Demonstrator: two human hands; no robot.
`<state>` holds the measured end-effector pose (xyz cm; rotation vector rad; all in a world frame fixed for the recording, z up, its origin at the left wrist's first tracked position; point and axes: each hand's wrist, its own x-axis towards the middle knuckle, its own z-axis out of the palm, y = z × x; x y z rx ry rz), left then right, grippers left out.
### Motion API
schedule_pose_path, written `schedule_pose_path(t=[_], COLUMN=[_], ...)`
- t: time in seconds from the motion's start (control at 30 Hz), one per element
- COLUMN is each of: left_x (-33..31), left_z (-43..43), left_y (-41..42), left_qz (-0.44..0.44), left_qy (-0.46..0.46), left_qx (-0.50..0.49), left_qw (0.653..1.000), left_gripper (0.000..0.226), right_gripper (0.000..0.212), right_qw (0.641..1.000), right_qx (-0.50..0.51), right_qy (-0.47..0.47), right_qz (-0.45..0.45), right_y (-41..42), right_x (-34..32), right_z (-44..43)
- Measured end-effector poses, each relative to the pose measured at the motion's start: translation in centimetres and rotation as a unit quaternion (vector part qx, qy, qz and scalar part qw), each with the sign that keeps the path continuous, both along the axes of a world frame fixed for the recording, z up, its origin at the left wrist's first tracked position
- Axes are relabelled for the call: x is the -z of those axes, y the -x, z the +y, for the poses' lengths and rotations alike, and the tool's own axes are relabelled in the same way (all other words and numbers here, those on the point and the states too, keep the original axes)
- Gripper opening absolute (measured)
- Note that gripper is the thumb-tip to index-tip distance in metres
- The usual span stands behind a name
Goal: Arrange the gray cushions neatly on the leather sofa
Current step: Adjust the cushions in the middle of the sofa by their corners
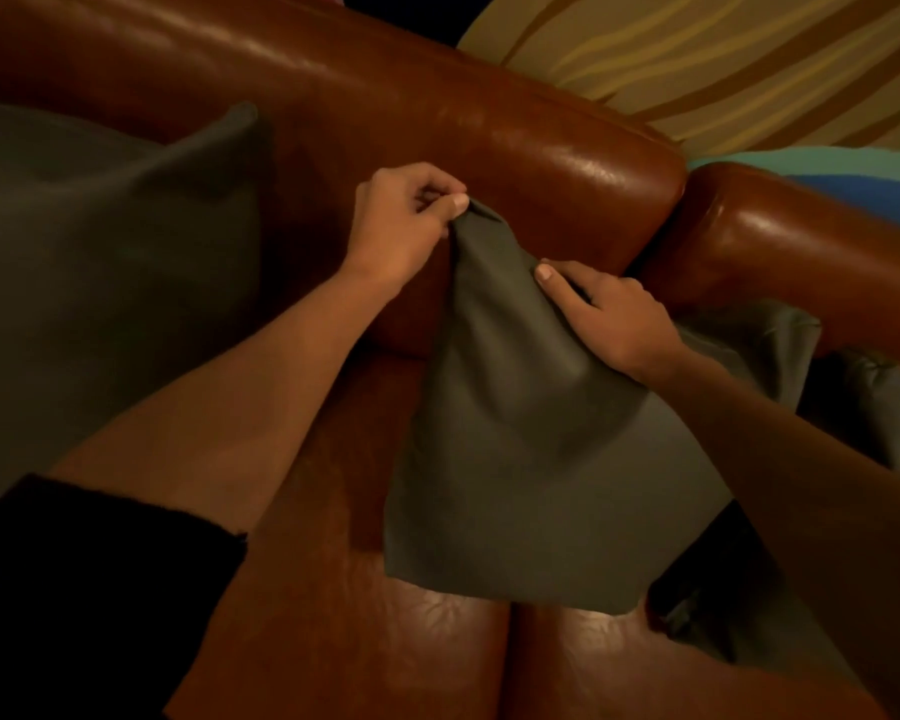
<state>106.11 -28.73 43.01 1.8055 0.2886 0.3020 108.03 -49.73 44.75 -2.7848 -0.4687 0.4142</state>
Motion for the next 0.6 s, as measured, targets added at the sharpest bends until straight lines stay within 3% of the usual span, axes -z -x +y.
schedule_pose_path(t=[0.2, 0.37, 0.47, 0.6], left_x=[0.7, 1.9, 1.8, 1.3], left_z=[-0.3, -1.8, -2.7, -2.4], left_y=[1.2, 3.3, 3.9, 5.7], left_qz=[0.034, 0.101, 0.104, 0.099], left_qy=[0.048, 0.173, 0.175, 0.194], left_qx=[0.032, 0.028, 0.002, -0.055], left_qw=[0.998, 0.979, 0.979, 0.974], left_gripper=[0.018, 0.039, 0.032, 0.015], right_gripper=[0.051, 0.047, 0.051, 0.052], right_qw=[0.999, 0.997, 0.994, 0.97], right_qx=[-0.004, -0.032, -0.043, -0.148], right_qy=[-0.022, -0.049, -0.08, -0.063], right_qz=[-0.041, -0.051, -0.067, -0.185], right_y=[0.4, 1.2, 1.7, 3.0], right_x=[-0.5, -0.9, -1.4, -2.3], right_z=[0.2, 1.0, 0.9, 1.2])
